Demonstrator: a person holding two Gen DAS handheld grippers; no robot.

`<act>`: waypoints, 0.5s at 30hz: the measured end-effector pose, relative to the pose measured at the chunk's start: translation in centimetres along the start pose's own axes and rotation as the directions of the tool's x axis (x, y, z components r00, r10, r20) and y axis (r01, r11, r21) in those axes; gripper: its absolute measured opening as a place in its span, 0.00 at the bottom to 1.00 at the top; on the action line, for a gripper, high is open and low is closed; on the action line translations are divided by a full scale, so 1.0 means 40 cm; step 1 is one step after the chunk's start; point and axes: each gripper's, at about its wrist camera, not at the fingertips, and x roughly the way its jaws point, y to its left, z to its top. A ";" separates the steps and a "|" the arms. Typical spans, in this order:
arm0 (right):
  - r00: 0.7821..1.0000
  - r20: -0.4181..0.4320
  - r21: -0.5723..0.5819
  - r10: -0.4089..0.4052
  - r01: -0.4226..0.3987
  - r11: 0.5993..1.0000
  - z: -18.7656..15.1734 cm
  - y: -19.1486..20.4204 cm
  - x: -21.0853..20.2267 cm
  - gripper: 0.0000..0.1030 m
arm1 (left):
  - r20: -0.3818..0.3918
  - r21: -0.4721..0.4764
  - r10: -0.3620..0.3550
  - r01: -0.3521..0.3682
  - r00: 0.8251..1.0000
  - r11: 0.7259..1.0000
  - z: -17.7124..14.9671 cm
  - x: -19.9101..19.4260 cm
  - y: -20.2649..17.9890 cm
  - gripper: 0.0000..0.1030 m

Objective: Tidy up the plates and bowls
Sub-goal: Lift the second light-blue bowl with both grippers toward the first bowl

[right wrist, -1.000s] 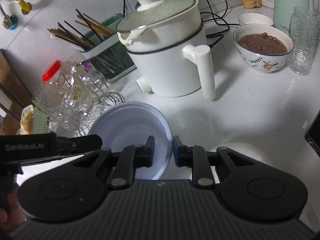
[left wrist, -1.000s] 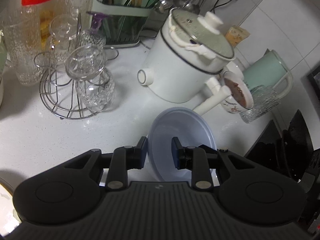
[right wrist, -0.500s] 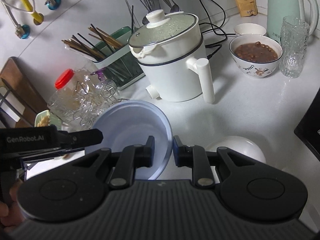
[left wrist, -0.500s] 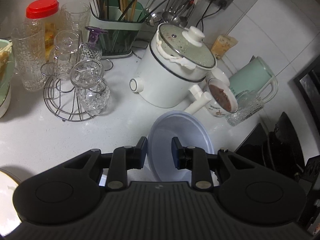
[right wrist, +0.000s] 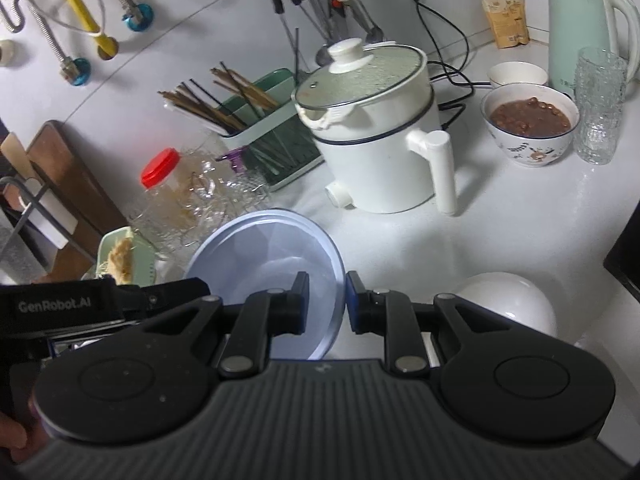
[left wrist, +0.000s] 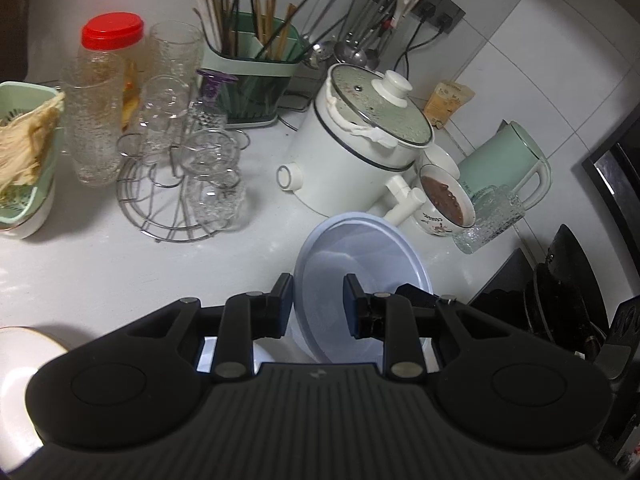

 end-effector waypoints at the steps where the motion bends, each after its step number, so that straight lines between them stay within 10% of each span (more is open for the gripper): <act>1: 1.000 0.000 -0.006 0.004 -0.004 1.000 -0.001 0.007 -0.001 0.22 | 0.004 -0.004 0.003 -0.003 1.000 1.000 -0.002 -0.006 0.006 0.29; 15: 0.995 -0.059 -0.035 0.086 -0.088 0.995 -0.038 0.067 0.057 0.22 | 0.035 -0.075 0.048 -0.046 0.998 0.996 -0.052 -0.062 0.102 0.29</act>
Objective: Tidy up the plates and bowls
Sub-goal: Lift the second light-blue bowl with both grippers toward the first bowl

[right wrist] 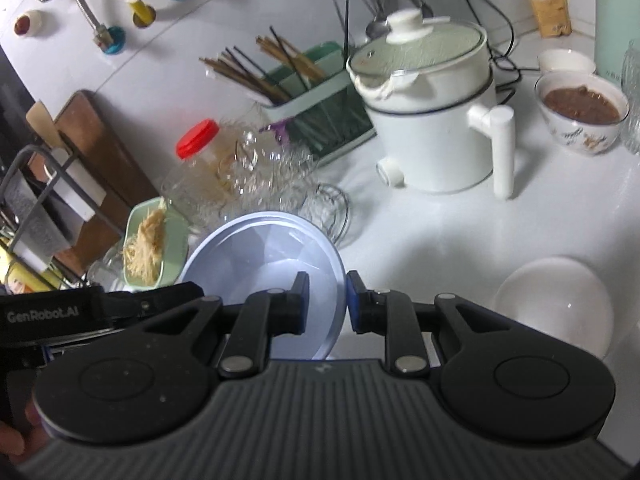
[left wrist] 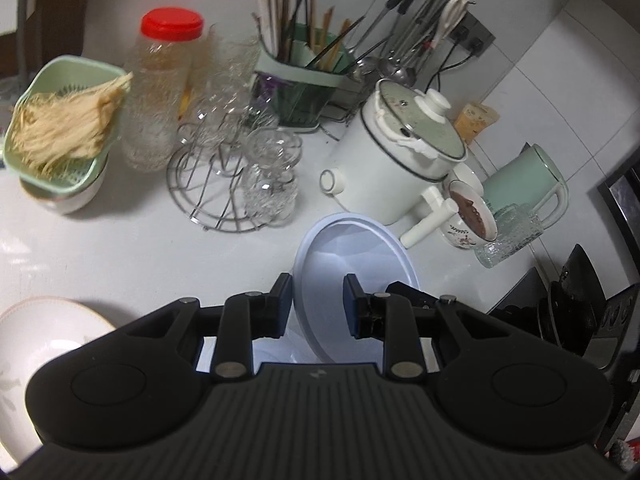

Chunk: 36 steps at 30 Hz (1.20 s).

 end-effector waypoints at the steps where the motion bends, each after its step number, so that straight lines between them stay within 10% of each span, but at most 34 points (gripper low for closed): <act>1: 1.000 -0.009 -0.004 -0.001 0.001 1.000 -0.006 0.001 0.005 0.22 | -0.003 -0.005 0.006 -0.006 1.000 1.000 -0.006 0.001 0.006 0.29; 25: 0.987 -0.158 -0.024 -0.021 0.017 1.000 -0.150 0.018 0.098 0.23 | -0.083 -0.108 0.090 -0.099 0.992 0.989 -0.121 0.073 0.125 0.31; 30: 0.987 -0.159 -0.019 -0.015 0.012 1.000 -0.139 0.021 0.097 0.24 | -0.110 -0.086 0.117 -0.126 0.987 0.988 -0.114 0.076 0.116 0.51; 36: 0.992 -0.126 -0.019 -0.029 0.027 0.999 -0.111 0.030 0.066 0.45 | -0.081 -0.049 0.120 -0.125 0.989 0.991 -0.085 0.043 0.090 0.53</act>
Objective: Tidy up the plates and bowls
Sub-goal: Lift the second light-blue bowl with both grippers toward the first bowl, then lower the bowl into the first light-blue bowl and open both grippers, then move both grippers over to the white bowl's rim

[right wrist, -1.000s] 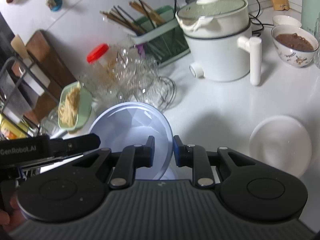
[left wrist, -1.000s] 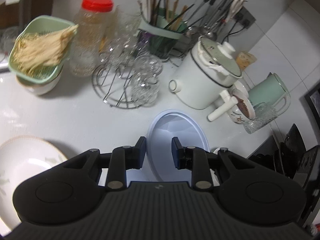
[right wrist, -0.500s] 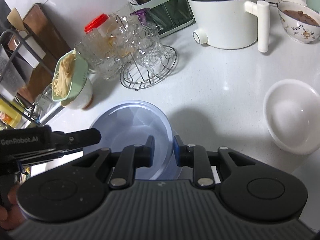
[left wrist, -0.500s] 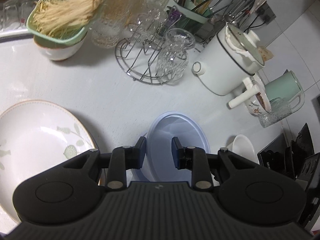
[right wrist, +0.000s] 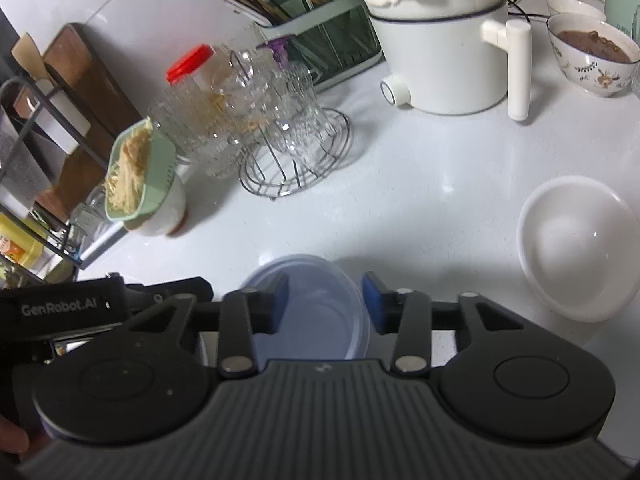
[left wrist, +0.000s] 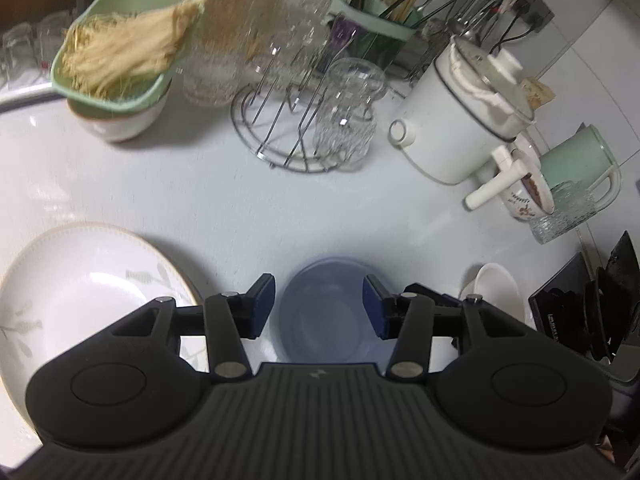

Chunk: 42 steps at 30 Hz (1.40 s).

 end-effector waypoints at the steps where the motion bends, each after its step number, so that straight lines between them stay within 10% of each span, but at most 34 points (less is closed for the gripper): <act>1: 1.000 0.004 0.000 0.001 -0.001 1.000 0.003 0.000 -0.006 0.45 | 0.009 0.009 -0.003 0.003 1.000 1.000 0.006 -0.011 -0.006 0.53; 18: 0.981 0.194 -0.050 -0.010 0.020 0.999 0.071 0.043 -0.197 0.45 | 0.199 0.265 -0.020 -0.035 0.980 0.964 0.087 -0.203 -0.148 0.53; 42: 0.955 0.256 0.019 -0.152 0.152 0.988 0.036 -0.003 -0.285 0.45 | 0.148 0.402 -0.092 0.025 0.985 0.915 0.056 -0.212 -0.261 0.55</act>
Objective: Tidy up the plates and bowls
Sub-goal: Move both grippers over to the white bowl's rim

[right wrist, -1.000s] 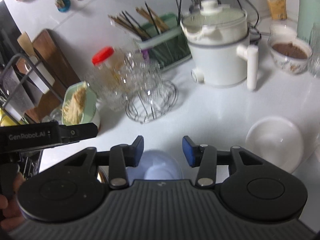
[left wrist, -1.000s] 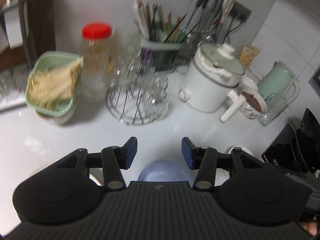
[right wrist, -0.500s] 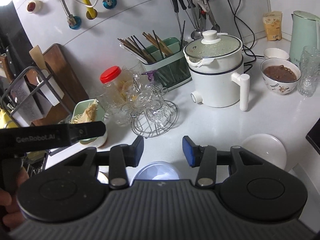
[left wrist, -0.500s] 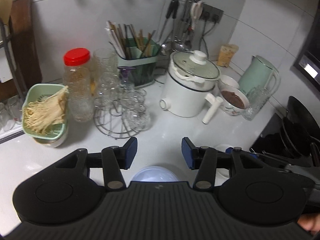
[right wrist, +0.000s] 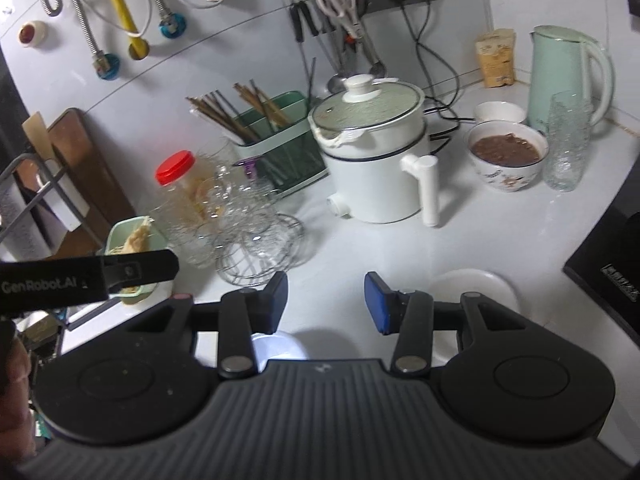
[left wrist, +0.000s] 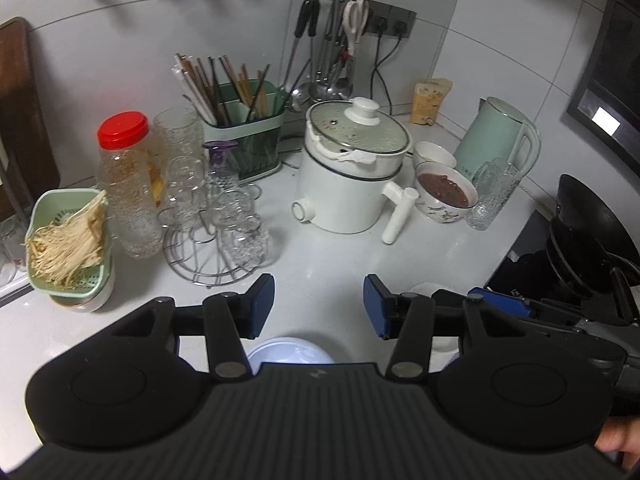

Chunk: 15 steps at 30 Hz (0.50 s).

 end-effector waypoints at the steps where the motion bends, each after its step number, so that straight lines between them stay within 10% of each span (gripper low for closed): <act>1: 1.000 0.005 0.003 -0.007 0.007 1.000 0.001 -0.008 -0.003 0.45 | -0.001 0.005 -0.004 0.004 1.000 1.000 0.001 0.002 -0.007 0.56; 15: 0.989 0.004 0.071 -0.146 0.145 0.987 0.011 -0.138 -0.036 0.45 | -0.051 0.053 -0.091 0.093 0.995 0.994 0.018 0.086 -0.119 0.60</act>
